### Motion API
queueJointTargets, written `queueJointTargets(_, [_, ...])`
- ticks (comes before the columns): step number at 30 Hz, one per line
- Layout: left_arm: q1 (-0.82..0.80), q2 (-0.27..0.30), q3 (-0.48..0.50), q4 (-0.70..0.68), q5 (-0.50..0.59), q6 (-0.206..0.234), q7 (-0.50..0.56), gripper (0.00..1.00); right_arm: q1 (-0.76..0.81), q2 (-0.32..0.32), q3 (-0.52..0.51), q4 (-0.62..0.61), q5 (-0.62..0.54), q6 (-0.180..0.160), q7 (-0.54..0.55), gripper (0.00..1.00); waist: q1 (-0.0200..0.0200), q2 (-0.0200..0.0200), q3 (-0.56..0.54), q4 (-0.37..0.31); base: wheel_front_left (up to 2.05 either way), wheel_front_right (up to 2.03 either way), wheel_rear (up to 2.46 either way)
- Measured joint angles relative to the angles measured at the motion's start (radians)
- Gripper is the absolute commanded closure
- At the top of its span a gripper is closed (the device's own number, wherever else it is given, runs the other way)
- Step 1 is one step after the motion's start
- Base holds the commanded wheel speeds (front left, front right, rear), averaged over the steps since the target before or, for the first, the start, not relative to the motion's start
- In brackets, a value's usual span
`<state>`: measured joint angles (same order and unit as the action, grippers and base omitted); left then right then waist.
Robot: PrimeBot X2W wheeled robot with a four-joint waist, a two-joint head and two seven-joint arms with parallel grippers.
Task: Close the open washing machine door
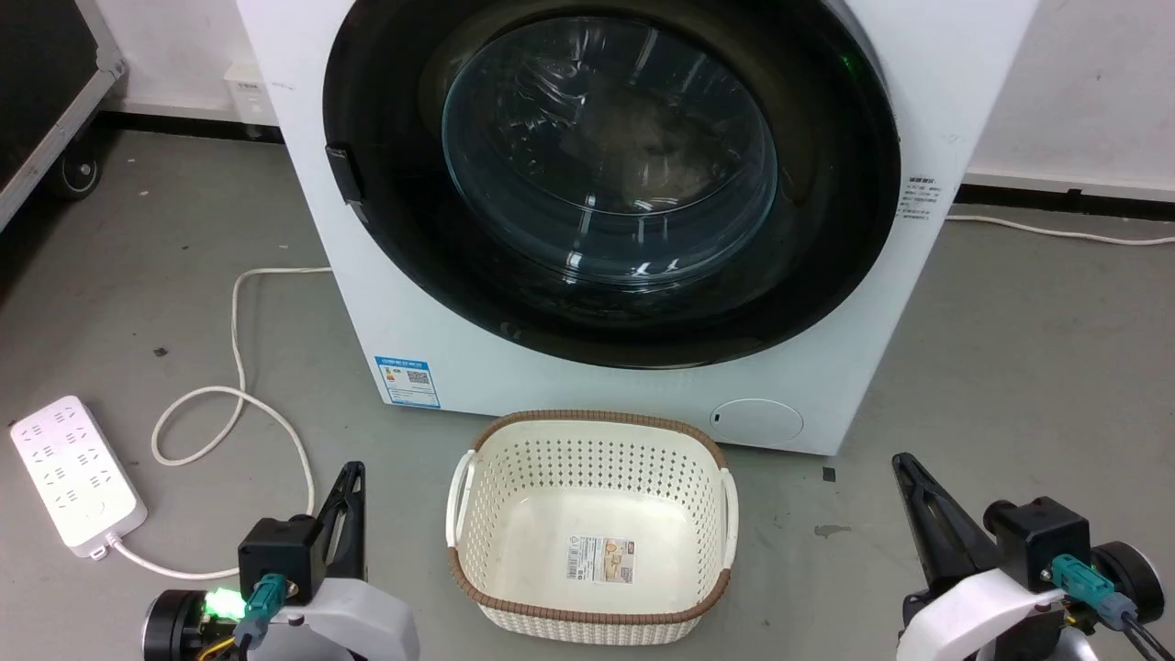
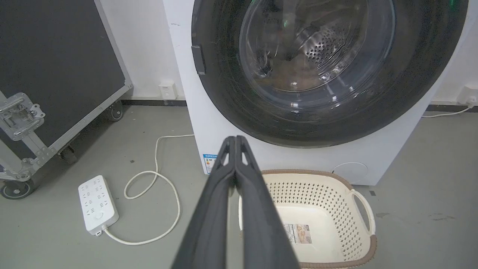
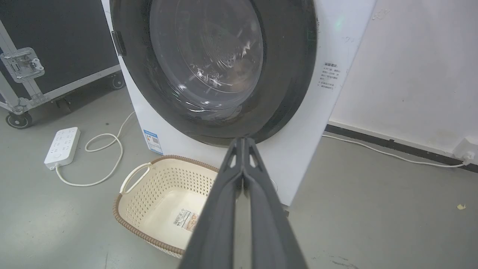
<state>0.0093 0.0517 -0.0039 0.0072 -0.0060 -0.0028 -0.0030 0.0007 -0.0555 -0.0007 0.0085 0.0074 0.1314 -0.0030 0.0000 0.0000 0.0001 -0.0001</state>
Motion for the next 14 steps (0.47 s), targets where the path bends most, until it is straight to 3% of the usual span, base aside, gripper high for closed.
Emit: queueJointTargets(14, [0.0, -0.001, 0.003, -0.003, 0.003, 0.0, 0.003, 1.0, 0.0, 0.0, 0.001, -0.003, 0.0, 0.0, 0.002, 1.0, 0.0, 0.0, 0.0, 0.0, 0.0, 0.0, 0.0])
